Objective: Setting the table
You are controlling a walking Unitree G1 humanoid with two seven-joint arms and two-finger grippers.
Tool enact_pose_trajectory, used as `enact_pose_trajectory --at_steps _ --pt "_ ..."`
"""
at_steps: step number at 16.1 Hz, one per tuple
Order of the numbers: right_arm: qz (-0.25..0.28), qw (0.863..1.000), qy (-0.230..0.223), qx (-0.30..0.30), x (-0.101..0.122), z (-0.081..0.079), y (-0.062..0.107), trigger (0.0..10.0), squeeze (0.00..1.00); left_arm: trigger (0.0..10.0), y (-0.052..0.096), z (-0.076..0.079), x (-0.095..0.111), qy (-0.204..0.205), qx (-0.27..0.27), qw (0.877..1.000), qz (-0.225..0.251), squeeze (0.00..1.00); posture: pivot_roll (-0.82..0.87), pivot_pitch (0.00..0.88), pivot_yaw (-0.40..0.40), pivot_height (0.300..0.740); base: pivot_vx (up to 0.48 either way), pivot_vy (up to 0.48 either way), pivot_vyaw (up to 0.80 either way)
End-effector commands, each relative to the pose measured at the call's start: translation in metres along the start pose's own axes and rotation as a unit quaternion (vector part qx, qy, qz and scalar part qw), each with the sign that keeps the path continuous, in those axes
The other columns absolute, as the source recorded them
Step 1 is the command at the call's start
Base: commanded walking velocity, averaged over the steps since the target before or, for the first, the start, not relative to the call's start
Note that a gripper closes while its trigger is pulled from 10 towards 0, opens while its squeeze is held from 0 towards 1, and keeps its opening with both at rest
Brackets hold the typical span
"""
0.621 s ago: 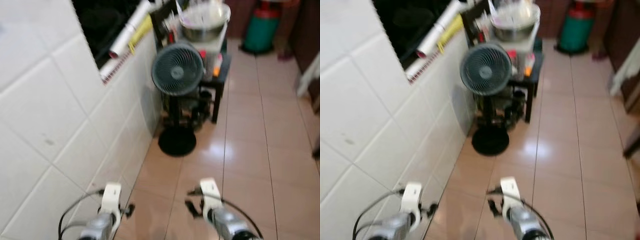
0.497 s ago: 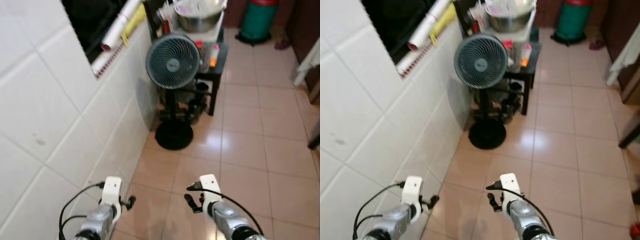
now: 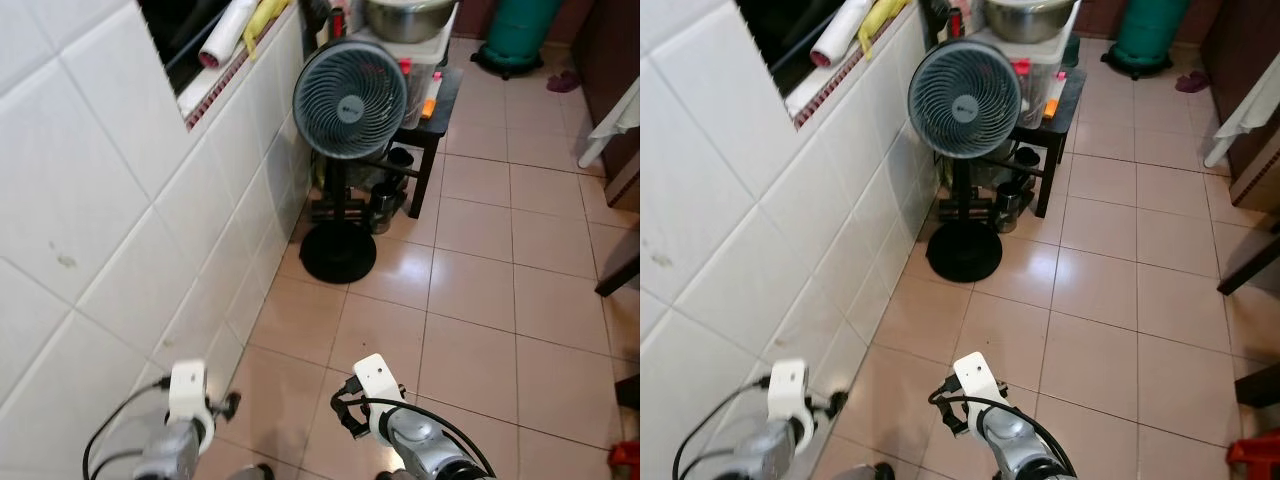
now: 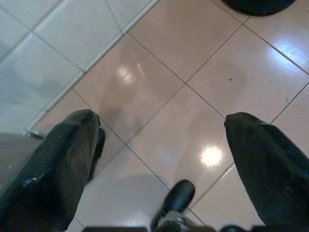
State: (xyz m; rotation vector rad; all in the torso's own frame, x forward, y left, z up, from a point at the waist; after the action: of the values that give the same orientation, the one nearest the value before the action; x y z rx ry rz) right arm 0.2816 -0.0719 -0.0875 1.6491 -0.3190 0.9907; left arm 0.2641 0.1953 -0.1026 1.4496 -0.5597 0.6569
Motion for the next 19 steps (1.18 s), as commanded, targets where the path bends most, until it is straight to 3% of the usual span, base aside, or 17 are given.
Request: enact_pose_trajectory --at_steps 1,4,6,10,12,16,19 --pt "0.000 1.000 0.004 -0.004 -0.003 0.000 0.001 10.0 0.00 10.0 0.002 -0.006 -0.005 0.006 0.012 1.000 -0.004 0.00 0.10 0.216 0.021 0.740 0.000 0.000 0.00" --pt "0.016 1.000 0.003 -0.011 0.005 0.006 0.001 10.0 0.00 10.0 0.000 0.000 -0.002 0.024 0.011 1.000 0.004 0.00 0.12 0.211 -0.003 0.740 0.000 0.000 0.00" --pt "0.014 1.000 0.007 -0.026 -0.001 0.013 0.003 10.0 0.00 10.0 0.001 0.008 -0.007 0.026 0.003 1.000 0.001 0.00 0.11 0.208 0.001 0.740 0.000 0.000 0.00" --pt "0.019 0.998 -0.001 -0.056 0.000 0.032 0.007 10.0 0.00 10.0 -0.002 0.026 -0.007 0.003 -0.019 1.000 -0.007 0.00 0.07 0.178 0.003 0.740 0.000 0.000 0.00" --pt "0.021 0.996 -0.018 -0.084 -0.001 0.047 0.011 10.0 0.00 10.0 -0.005 0.035 0.002 0.014 -0.028 1.000 -0.001 0.00 0.01 0.141 0.022 0.740 0.000 0.000 0.00" --pt "0.030 0.994 -0.023 -0.101 0.000 0.058 0.014 10.0 0.00 10.0 -0.007 0.050 0.009 -0.008 -0.054 0.999 0.000 0.00 -0.04 0.132 0.053 0.740 0.000 0.000 0.00" --pt "0.050 0.993 -0.032 -0.105 0.012 0.062 0.013 10.0 0.00 10.0 -0.008 0.045 0.018 -0.009 -0.044 0.999 0.009 0.00 -0.03 0.104 0.054 0.740 0.000 0.000 0.00"
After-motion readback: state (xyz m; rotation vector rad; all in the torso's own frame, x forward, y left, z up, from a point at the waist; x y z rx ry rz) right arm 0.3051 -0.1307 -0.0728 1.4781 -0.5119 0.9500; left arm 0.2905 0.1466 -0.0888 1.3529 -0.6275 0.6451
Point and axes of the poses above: a point about 5 cm out from each wrist's last joint towards the gripper, its own y axis pointing back from the gripper into the wrist, its own x axis along the axis of the wrist's last joint, z = x × y, the point moved 6 cm from there along -y, pointing out of the wrist towards the gripper, and after that the axes turned 3 degrees about -y, right-handed, at the moved point
